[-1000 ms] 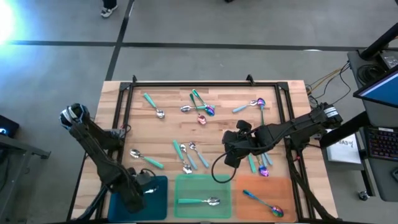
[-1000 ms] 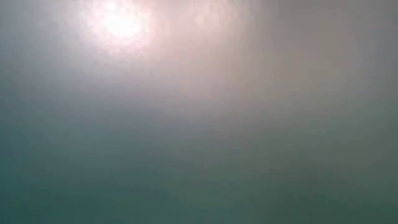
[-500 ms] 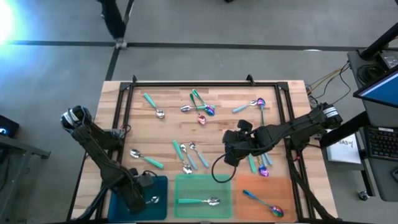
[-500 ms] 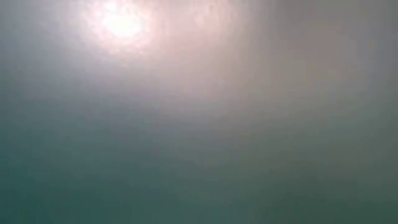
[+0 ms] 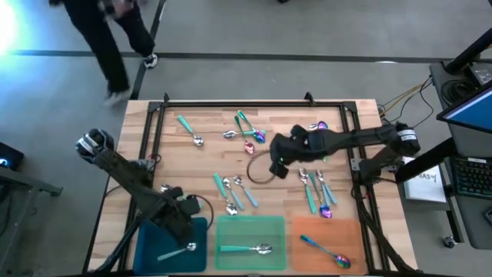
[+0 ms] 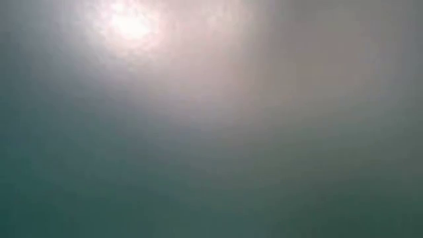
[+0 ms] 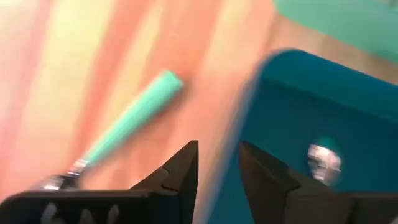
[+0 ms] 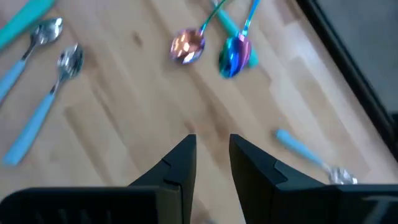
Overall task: Sort silverware by color (type)
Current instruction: Put the blue spoon into the orange bin
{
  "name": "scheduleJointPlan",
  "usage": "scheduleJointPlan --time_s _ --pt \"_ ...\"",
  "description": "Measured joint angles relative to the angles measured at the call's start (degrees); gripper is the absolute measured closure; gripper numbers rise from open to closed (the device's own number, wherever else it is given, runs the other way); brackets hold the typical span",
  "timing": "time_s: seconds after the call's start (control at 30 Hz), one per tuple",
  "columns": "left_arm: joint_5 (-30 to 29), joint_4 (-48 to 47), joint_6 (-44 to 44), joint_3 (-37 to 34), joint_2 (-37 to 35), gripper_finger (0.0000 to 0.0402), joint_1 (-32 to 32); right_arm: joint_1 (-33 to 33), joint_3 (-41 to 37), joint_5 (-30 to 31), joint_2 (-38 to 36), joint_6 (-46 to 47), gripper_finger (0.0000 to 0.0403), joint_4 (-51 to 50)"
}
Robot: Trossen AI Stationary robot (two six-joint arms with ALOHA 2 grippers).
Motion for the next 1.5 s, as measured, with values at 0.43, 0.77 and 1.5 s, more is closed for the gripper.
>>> scheduleJointPlan --time_s 0.43,0.77,1.5 --pt "-11.2 -3.1 9.0 -1.4 -9.7 0.0303 8.3 -13.0 -0.8 -14.6 2.8 -14.4 0.0311 19.1" --pt "-21.9 -3.0 8.9 -1.5 -14.2 0.0303 9.0 -19.9 -0.8 -24.1 13.0 -10.6 0.0256 32.9" --pt "-27.5 -10.6 9.0 -1.5 -15.3 0.0303 11.3 -22.2 7.3 -24.3 29.8 -3.0 0.0274 35.5"
